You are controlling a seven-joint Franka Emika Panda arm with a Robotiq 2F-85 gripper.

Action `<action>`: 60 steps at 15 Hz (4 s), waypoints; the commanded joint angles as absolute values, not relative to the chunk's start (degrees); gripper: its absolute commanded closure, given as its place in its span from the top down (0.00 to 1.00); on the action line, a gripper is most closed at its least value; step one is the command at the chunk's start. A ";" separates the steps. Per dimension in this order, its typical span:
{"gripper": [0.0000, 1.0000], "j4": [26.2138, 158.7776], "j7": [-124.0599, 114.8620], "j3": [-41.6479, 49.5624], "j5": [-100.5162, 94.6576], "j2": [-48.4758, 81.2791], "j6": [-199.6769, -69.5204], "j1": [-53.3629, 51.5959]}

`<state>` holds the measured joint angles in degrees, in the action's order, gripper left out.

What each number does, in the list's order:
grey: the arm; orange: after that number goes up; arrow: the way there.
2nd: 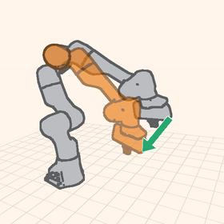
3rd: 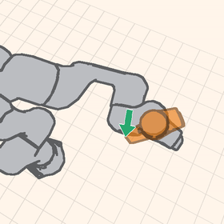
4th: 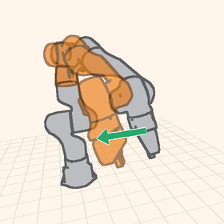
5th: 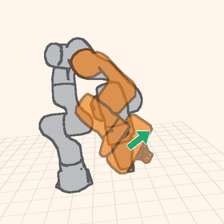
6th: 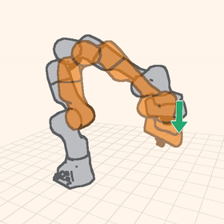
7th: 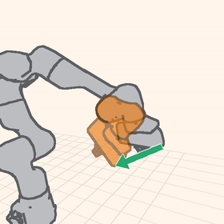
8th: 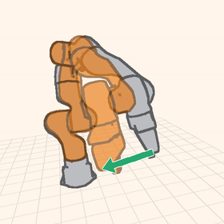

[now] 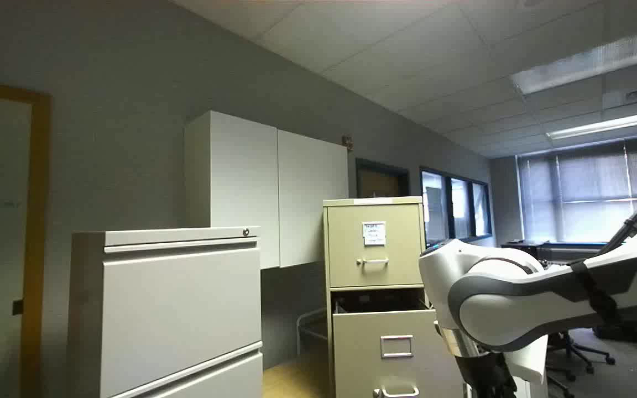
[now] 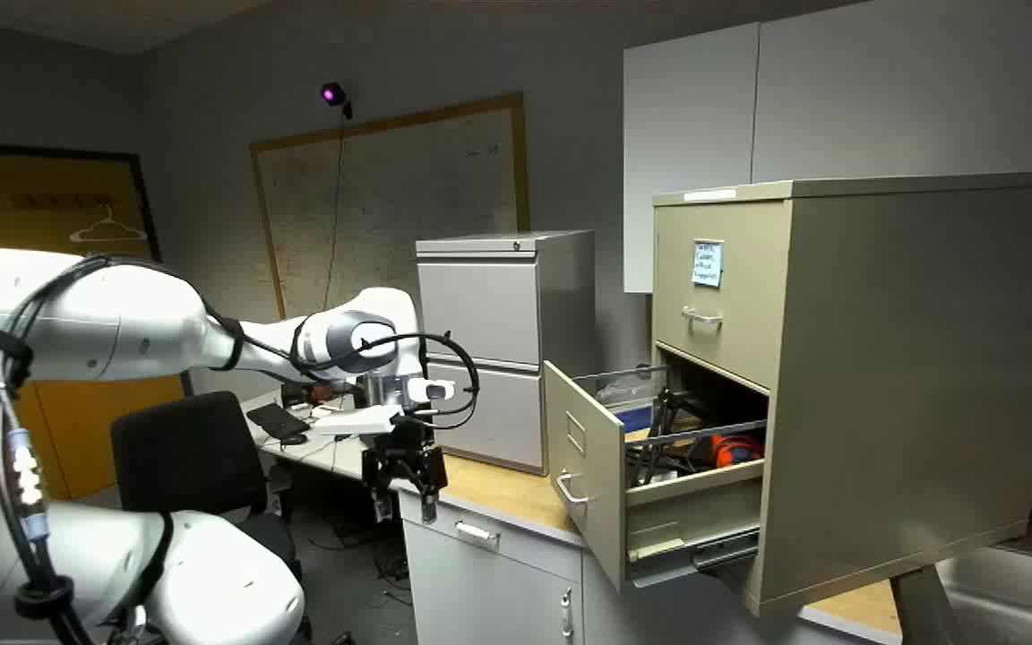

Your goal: Close the bottom drawer of the cabinet to the left.

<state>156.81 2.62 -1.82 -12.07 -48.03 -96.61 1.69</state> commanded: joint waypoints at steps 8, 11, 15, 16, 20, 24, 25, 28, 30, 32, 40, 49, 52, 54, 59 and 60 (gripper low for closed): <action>1.00 156.71 2.14 -1.16 -12.46 -47.99 -96.48 0.89; 1.00 156.71 2.14 -1.16 -12.46 -47.99 -96.49 0.89; 1.00 156.61 -0.04 -2.02 -13.85 -47.20 -98.03 1.66; 1.00 155.96 -1.35 -2.36 -13.81 -46.10 -98.56 1.79; 1.00 154.95 -7.45 -5.74 -16.24 -41.92 -105.26 1.74; 1.00 153.34 -16.19 -12.28 -24.26 -35.44 -113.83 3.33; 1.00 152.78 -18.68 -13.92 -27.23 -33.67 -115.56 3.91; 0.73 150.66 -27.15 -18.54 -38.60 -28.03 -119.12 6.15; 0.59 148.92 -33.18 -20.22 -47.88 -24.38 -119.83 6.60; 0.42 147.21 -38.82 -20.40 -57.99 -20.74 -119.68 5.73; 0.00 142.83 -56.69 -14.61 -91.41 -7.97 -119.81 -1.38; 0.00 130.44 -67.70 -1.28 -113.35 5.66 -126.94 1.51; 0.00 124.97 -70.62 1.08 -116.96 8.76 -130.47 3.14; 0.00 120.38 -72.49 2.14 -119.39 11.37 -131.60 4.46; 0.00 108.74 -74.24 3.58 -122.73 18.63 -129.84 7.54; 0.00 106.55 -74.00 3.77 -122.21 19.92 -129.30 8.09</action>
<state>116.94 -73.10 2.47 -120.12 13.89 -131.07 6.02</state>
